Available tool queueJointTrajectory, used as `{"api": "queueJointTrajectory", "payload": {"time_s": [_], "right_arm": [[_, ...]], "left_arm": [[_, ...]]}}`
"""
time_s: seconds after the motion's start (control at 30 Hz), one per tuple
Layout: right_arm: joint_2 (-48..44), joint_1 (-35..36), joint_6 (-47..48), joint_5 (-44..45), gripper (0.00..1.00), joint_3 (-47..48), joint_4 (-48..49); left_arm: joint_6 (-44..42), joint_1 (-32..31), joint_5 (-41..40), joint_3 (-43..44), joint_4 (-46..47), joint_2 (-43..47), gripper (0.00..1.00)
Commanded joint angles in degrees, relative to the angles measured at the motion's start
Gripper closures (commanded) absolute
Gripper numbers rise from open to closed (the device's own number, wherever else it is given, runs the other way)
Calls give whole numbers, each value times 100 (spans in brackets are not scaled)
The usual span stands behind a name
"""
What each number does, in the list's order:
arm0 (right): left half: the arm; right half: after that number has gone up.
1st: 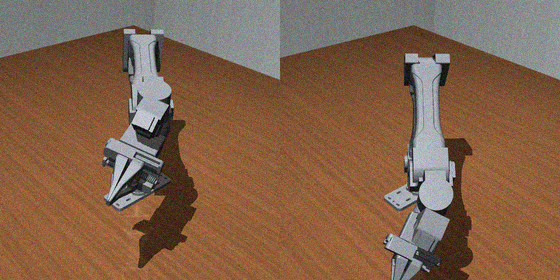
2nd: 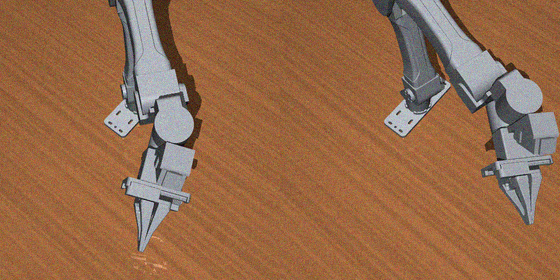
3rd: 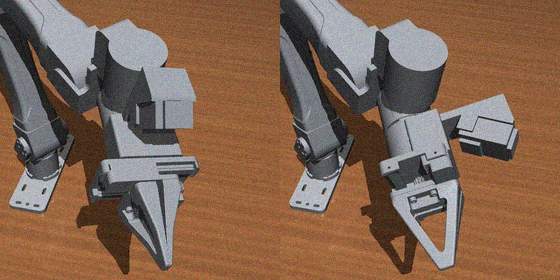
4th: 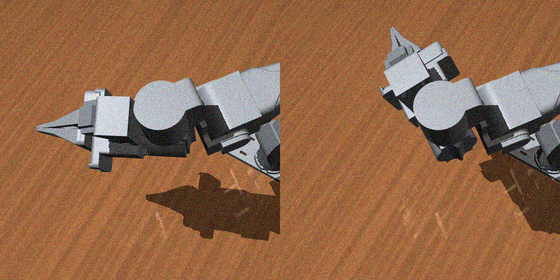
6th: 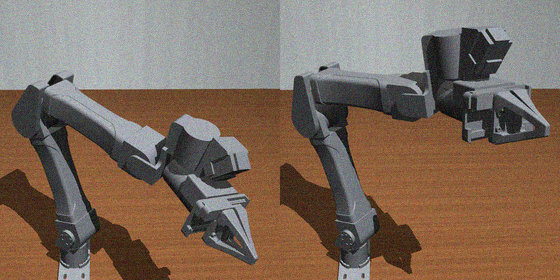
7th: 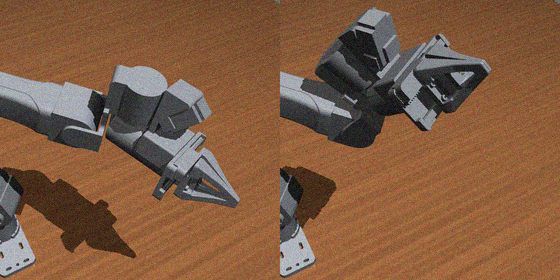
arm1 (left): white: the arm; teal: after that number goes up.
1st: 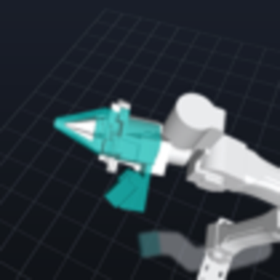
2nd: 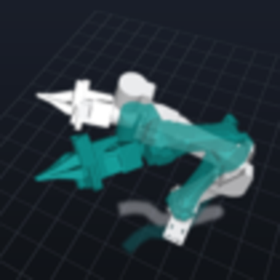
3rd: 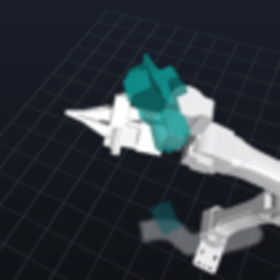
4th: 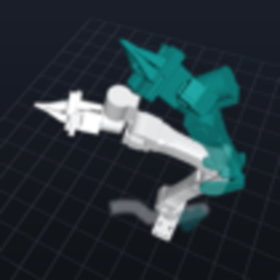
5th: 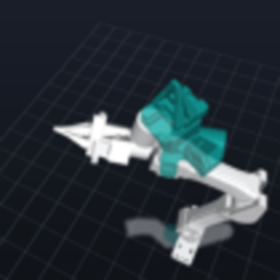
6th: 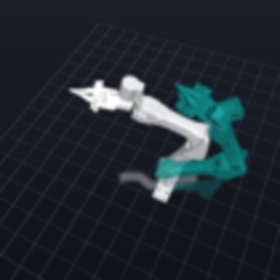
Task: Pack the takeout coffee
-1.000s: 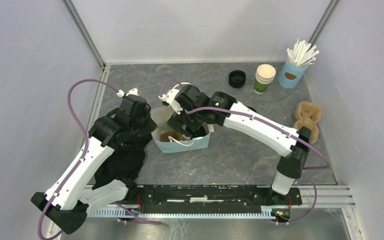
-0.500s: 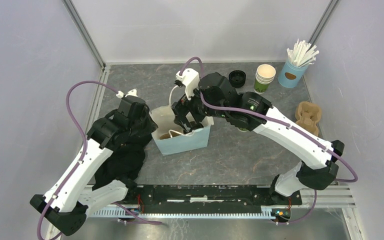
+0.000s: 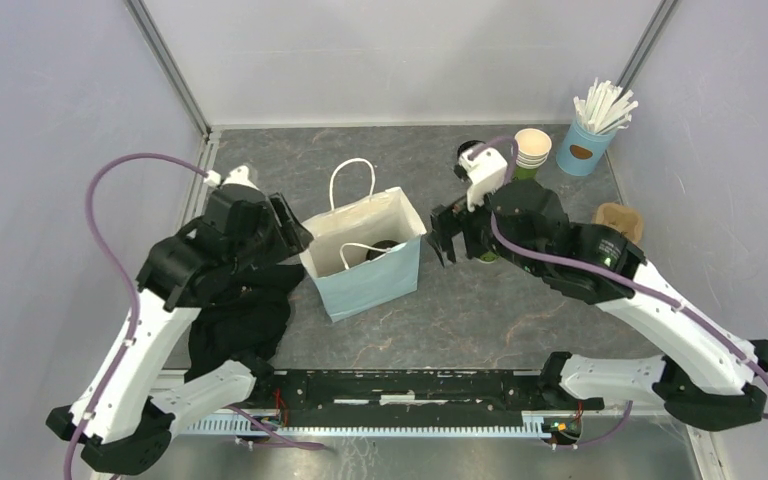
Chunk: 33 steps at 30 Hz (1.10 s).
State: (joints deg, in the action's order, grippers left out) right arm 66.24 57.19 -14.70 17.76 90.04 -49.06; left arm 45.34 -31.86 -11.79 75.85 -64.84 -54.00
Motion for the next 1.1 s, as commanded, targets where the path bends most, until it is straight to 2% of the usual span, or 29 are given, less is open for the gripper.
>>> {"api": "queueJointTrajectory", "payload": {"time_s": [0.0,0.13,0.2,0.27,0.33,0.43,0.5,0.57,0.73,0.83,0.93,1.07], "right_arm": [[-427,-63,-689,291,5,-1113,-321],[-757,-77,-728,-366,19,-2160,237],[-751,-82,-724,-801,22,-2543,449],[-736,-72,-791,-1068,22,-2914,605],[-832,-80,-924,-1257,24,-3412,928],[-1016,-114,-1235,-1492,33,-4183,1686],[-1068,-144,-1465,-1604,35,-4615,2148],[-1059,-214,-1633,-1619,39,-4984,2545],[-867,-619,-2080,-2096,48,-5733,3613],[-421,-724,-2220,-2445,51,-5725,4046],[143,-759,-2262,-2737,57,-5453,4251],[602,-902,-2429,-2864,57,-5243,4488]], "left_arm": [[-456,2,-792,1075,-608,-220,32],[-685,39,-1812,1801,-985,-822,36],[-839,250,-1857,1936,-757,-1101,37],[-980,797,-1362,1890,-347,-1377,39],[-1059,1613,-572,1518,203,-1600,42],[-1195,2152,507,847,877,-1985,52],[-1271,2179,878,440,1133,-2243,57],[-1286,2203,898,-8,1411,-2341,60],[-1375,2288,1316,-1046,1989,-2422,63],[-1427,2289,1949,-1508,2380,-2433,64],[-1368,2287,2169,-1926,2643,-2274,69],[-1214,2281,2438,-2481,2917,-1979,72]]}}
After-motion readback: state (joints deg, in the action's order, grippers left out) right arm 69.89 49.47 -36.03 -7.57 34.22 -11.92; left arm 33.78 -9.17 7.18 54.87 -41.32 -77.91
